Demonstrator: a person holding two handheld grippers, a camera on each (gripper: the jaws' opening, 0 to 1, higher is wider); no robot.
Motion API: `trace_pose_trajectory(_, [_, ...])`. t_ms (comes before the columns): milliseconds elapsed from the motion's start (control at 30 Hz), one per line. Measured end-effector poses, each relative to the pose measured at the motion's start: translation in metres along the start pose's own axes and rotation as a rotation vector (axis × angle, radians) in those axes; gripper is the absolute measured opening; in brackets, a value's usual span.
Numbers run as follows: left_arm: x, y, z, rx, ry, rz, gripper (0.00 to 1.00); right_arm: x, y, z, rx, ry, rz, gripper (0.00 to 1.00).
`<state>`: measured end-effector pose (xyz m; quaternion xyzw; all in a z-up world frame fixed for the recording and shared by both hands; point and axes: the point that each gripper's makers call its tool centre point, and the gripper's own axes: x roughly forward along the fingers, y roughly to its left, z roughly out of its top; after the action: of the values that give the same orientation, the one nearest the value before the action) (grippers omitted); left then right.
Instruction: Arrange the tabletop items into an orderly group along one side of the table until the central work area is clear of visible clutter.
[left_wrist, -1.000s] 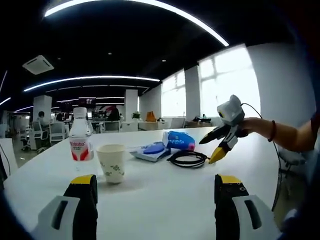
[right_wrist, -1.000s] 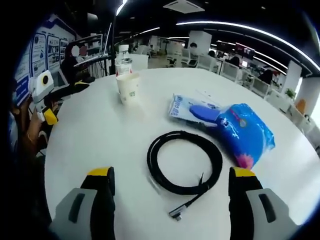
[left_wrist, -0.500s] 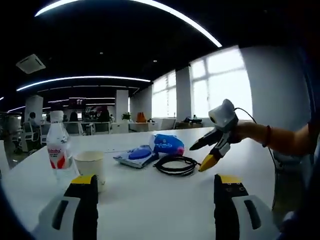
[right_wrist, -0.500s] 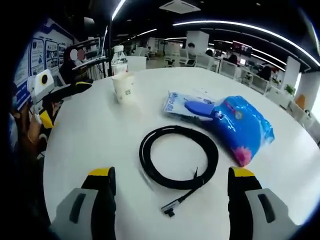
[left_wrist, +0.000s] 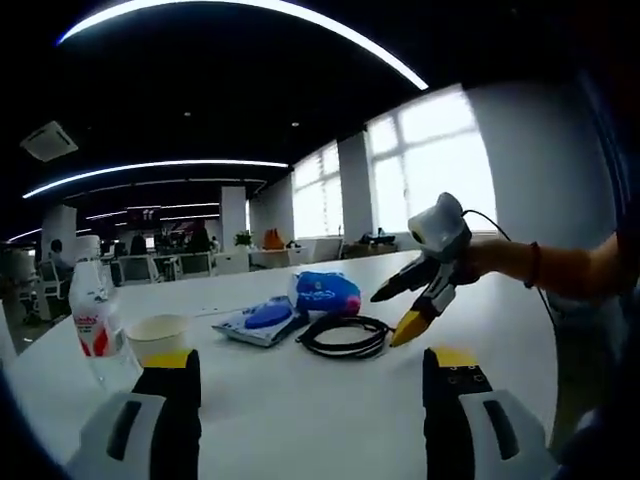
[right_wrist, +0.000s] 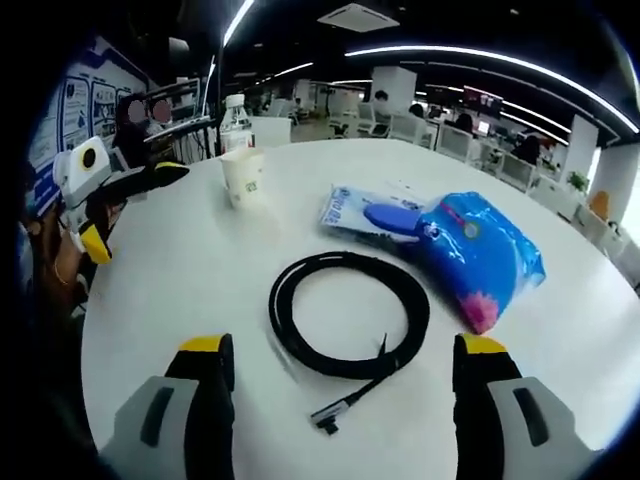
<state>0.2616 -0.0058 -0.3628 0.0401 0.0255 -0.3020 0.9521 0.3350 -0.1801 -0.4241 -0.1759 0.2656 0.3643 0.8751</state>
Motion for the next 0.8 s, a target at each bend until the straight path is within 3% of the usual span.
trace_pose_trajectory(367, [0.006, 0.001, -0.005, 0.006, 0.021, -0.001, 0.91, 0.001, -0.005, -0.001, 0.006, 0.007, 0.011, 0.85])
trace_pose_trajectory(800, [0.027, -0.001, -0.014, 0.036, 0.071, -0.016, 0.89, 0.003, -0.006, 0.0, -0.006, 0.001, 0.012, 0.83])
